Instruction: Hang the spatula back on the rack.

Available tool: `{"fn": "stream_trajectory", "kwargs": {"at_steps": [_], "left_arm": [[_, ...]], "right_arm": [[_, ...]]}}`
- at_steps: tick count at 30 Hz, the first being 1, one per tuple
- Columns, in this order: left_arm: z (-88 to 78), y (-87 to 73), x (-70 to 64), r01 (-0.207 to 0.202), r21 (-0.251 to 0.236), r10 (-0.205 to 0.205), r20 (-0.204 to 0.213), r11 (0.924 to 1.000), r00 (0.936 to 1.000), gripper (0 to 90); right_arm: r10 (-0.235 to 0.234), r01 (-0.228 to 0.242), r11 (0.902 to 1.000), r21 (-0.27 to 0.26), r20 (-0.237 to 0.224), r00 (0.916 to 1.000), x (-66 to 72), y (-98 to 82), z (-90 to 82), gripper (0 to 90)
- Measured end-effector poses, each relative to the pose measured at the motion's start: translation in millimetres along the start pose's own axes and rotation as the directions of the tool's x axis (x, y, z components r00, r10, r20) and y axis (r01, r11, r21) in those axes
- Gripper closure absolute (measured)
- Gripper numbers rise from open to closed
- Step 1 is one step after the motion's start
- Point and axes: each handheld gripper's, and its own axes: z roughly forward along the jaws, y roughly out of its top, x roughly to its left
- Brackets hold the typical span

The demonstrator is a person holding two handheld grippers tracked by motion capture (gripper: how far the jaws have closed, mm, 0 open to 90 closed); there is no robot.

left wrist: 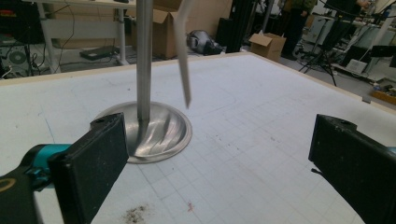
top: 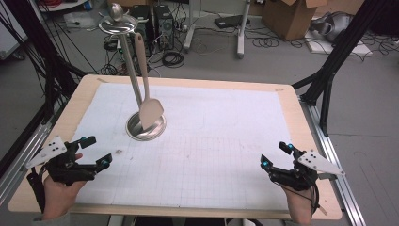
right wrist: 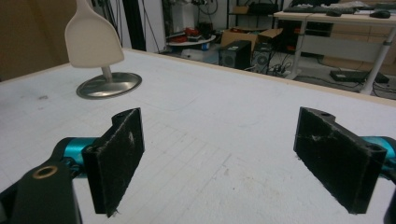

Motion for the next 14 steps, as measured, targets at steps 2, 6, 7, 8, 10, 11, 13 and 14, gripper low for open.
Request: {"fn": "stream_trajectory", "kwargs": {"at_steps": [2, 6, 7, 8, 10, 11, 13, 14], "left_arm": [[0.5, -0.3, -0.2, 0.0, 0.0, 0.0, -0.001, 1.0, 1.0, 5.2], [1.2, -0.8, 0.0, 0.001, 0.004, -0.001, -0.002, 1.0, 1.0, 5.2], [1.5, -0.8, 0.0, 0.0, 0.004, 0.0, -0.001, 1.0, 1.0, 5.2], [1.7, -0.9, -0.3, 0.001, 0.003, -0.001, -0.001, 1.0, 1.0, 5.2], [2.1, -0.8, -0.6, -0.002, 0.004, 0.002, 0.001, 1.0, 1.0, 5.2], [2.1, -0.8, -0.5, -0.004, 0.007, 0.004, 0.001, 1.0, 1.0, 5.2], [2.6, -1.3, -0.3, -0.001, 0.008, 0.001, 0.001, 1.0, 1.0, 5.2], [2.7, -1.6, 0.0, -0.001, 0.01, 0.001, 0.0, 0.9999, 1.0, 5.2]], "right_arm": [[0.01, -0.01, 0.9999, -0.007, 0.008, 0.9999, 0.2, -5.6, -4.5, 15.6], [0.008, -0.009, 0.9999, 0.007, 0.011, 0.9999, 0.5, -15.9, -7.8, 15.6], [0.012, -0.012, 0.9999, 0.008, 0.011, 0.9999, 0.0, -17.2, -8.0, 15.6], [0.011, -0.011, 0.9999, 0.011, 0.014, 0.9998, -0.6, -18.2, -8.1, 15.6], [0.014, -0.014, 0.9998, 0.011, 0.017, 0.9998, -1.7, -18.8, -8.4, 15.6], [0.02, -0.021, 0.9998, 0.006, 0.017, 0.9997, -1.8, -18.7, -9.4, 15.6], [0.024, -0.024, 0.9997, -0.006, 0.019, 0.9995, -1.5, -18.5, -9.9, 15.6], [0.023, -0.023, 0.9997, -0.007, 0.015, 0.9996, -1.1, -18.5, -9.7, 15.6]]}}
